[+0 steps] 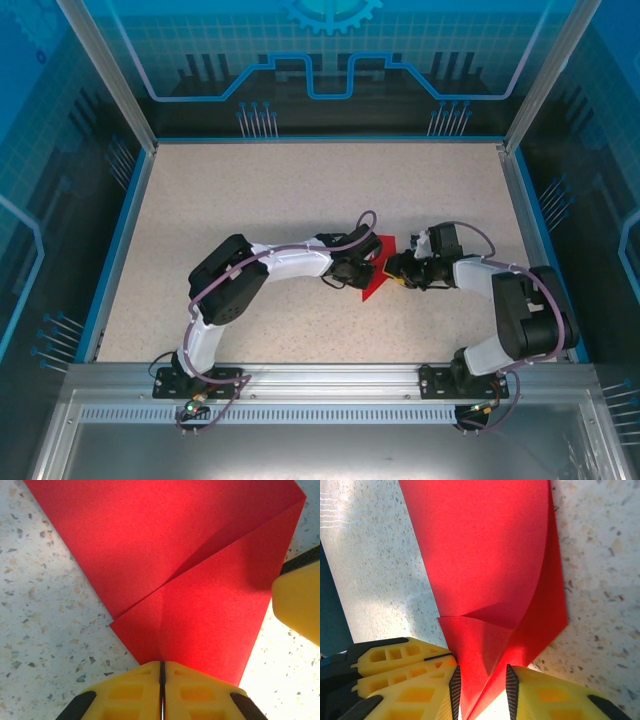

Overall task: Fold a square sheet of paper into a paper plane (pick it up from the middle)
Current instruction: Fourth fold the wing at the center of the table.

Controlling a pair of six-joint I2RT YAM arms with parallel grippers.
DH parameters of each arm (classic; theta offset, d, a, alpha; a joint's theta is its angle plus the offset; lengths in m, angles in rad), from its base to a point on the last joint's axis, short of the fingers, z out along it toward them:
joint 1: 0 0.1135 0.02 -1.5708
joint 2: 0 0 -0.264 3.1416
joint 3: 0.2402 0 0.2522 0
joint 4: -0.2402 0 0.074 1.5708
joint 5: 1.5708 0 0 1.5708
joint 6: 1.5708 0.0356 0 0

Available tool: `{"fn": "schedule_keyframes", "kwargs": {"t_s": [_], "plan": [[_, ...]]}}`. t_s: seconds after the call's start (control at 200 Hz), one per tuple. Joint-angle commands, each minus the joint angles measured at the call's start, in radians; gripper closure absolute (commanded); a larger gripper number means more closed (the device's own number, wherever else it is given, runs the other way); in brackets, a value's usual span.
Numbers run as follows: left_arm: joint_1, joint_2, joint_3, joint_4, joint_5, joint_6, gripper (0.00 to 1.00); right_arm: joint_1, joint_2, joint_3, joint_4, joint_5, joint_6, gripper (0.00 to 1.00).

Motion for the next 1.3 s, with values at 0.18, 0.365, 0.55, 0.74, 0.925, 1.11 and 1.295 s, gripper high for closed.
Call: {"fn": "schedule_keyframes", "kwargs": {"t_s": [0.18, 0.365, 0.55, 0.74, 0.925, 1.11, 1.295], "plan": [[0.017, 0.031, 0.019, 0.003, 0.021, 0.009, 0.91, -0.009, 0.047, 0.029, 0.032, -0.037, 0.009, 0.75], [0.022, 0.026, 0.011, 0.024, 0.053, 0.003, 0.91, -0.007, 0.046, 0.036, 0.025, -0.031, 0.003, 0.83], [0.036, 0.016, -0.003, 0.059, 0.109, -0.016, 0.90, 0.007, 0.039, 0.050, -0.013, -0.002, -0.026, 0.91], [0.058, -0.004, -0.025, 0.086, 0.137, -0.034, 0.90, 0.032, 0.021, 0.069, -0.090, 0.072, -0.079, 0.96], [0.074, -0.006, -0.029, 0.093, 0.152, -0.036, 0.90, 0.061, 0.015, 0.087, -0.137, 0.134, -0.110, 0.99], [0.083, 0.003, -0.029, 0.095, 0.160, -0.030, 0.90, 0.074, 0.011, 0.092, -0.147, 0.153, -0.116, 0.99], [0.082, 0.018, -0.027, 0.085, 0.165, -0.016, 0.92, 0.080, 0.007, 0.094, -0.154, 0.167, -0.119, 1.00]]}}
